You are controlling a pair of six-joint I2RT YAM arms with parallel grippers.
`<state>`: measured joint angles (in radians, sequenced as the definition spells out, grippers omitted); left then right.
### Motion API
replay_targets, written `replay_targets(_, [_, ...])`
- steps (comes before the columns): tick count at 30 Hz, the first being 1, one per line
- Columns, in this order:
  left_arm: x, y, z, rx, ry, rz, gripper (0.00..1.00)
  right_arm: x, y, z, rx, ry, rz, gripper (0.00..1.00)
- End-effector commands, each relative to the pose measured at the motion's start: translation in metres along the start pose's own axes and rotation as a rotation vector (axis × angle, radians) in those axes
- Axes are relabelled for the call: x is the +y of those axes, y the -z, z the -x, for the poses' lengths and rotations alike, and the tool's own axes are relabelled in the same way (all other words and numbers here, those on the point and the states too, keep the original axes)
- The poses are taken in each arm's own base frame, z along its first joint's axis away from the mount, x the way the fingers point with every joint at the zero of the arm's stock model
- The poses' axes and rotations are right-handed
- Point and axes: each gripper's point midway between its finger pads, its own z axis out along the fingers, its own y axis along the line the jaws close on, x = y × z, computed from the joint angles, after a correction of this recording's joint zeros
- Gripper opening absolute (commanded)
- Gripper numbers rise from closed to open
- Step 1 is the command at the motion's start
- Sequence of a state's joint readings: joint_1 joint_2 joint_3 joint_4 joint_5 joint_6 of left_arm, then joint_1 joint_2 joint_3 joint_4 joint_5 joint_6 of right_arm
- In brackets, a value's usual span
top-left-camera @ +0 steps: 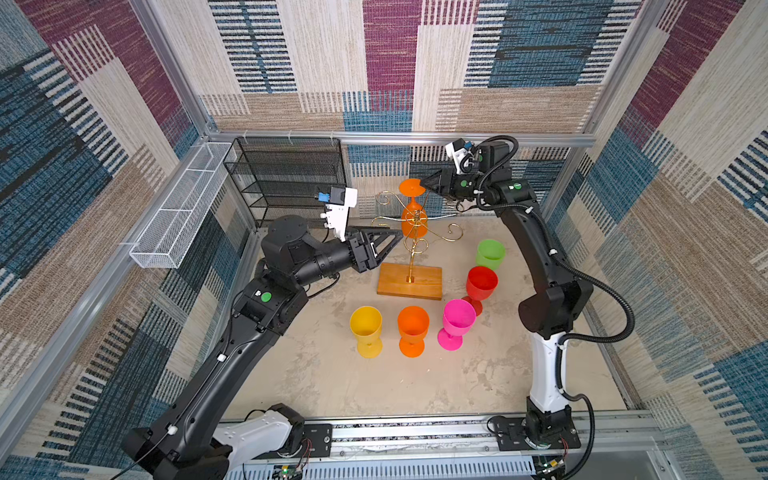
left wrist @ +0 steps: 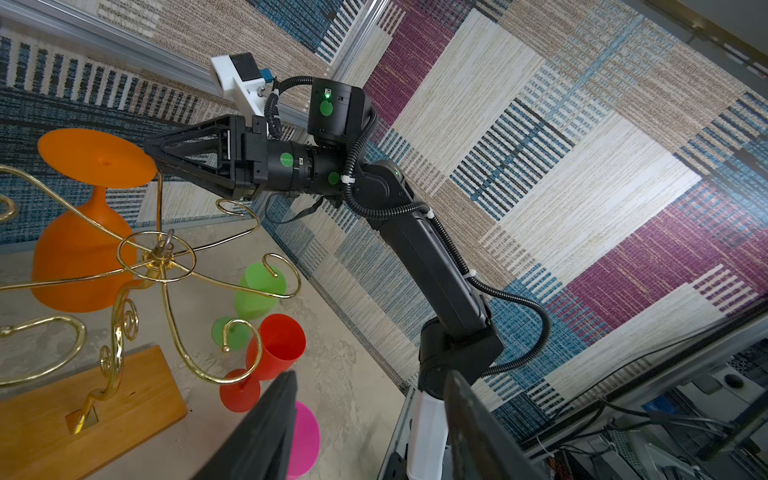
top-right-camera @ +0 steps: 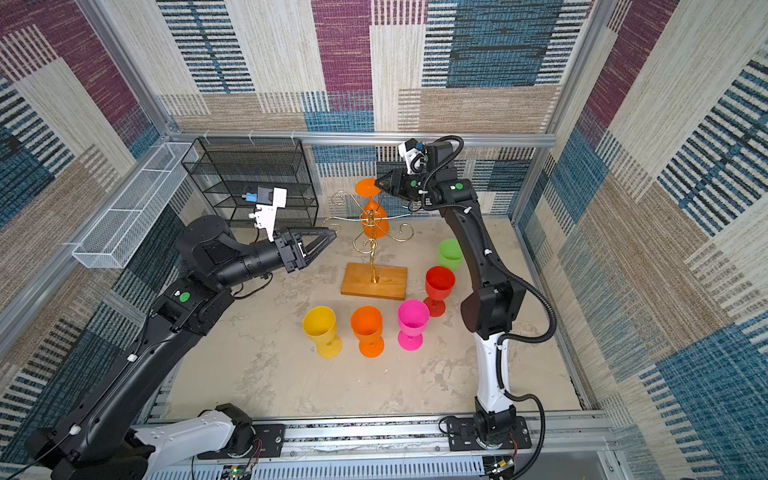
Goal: Take the wine glass off the wine glass rack
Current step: 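Close the right gripper on the orange glass's foot on the rack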
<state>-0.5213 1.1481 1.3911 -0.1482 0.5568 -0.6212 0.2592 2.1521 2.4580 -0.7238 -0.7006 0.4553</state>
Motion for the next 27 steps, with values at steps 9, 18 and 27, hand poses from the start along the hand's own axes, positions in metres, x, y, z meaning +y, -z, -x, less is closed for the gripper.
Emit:
replay_targets(9, [0.000,0.000,0.002,-0.014,-0.028,-0.004,0.59,0.007,-0.007,-0.004,0.017,-0.010,0.029,0.40])
replay_targets(18, [0.000,0.000,0.003,-0.016,-0.027,-0.008,0.60,0.004,-0.013,-0.008,0.030,-0.017,0.019,0.31])
replay_targets(27, [0.001,0.000,0.001,-0.013,-0.021,-0.010,0.59,0.003,-0.013,-0.005,0.014,-0.028,0.008,0.11])
